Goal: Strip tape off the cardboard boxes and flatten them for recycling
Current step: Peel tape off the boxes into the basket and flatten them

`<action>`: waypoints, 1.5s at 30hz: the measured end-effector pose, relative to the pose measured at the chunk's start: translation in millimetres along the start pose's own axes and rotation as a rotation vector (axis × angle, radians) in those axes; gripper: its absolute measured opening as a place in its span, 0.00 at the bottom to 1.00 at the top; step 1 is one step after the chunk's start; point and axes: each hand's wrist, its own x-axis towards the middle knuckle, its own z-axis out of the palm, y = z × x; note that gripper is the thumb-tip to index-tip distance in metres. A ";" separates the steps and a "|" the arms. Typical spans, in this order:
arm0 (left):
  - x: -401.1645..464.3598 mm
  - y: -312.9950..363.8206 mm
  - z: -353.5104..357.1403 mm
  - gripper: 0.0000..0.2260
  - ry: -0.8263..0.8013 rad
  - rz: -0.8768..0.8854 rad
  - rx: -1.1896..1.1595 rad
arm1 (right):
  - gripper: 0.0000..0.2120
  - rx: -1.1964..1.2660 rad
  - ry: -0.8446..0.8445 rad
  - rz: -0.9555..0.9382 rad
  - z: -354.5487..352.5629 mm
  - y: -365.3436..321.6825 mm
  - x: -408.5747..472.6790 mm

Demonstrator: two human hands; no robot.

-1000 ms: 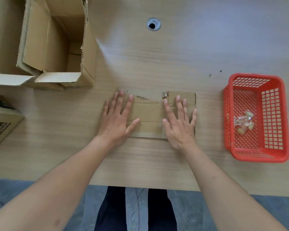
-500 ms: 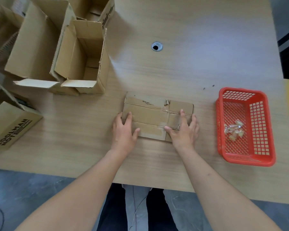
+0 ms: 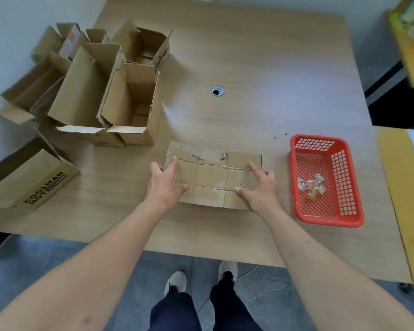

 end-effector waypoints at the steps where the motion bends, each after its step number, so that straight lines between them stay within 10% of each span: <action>1: -3.7 1.3 -8.8 0.39 0.004 0.010 -0.009 | 0.43 0.000 0.022 -0.049 -5.0 -6.5 -4.8; 22: -113.6 105.3 -133.1 0.42 0.079 0.650 -0.031 | 0.38 -0.086 0.606 -0.111 -153.7 -98.9 -199.8; 45: -281.8 437.3 136.4 0.42 -0.172 0.850 -0.003 | 0.37 -0.035 0.764 0.178 -435.9 218.0 -277.3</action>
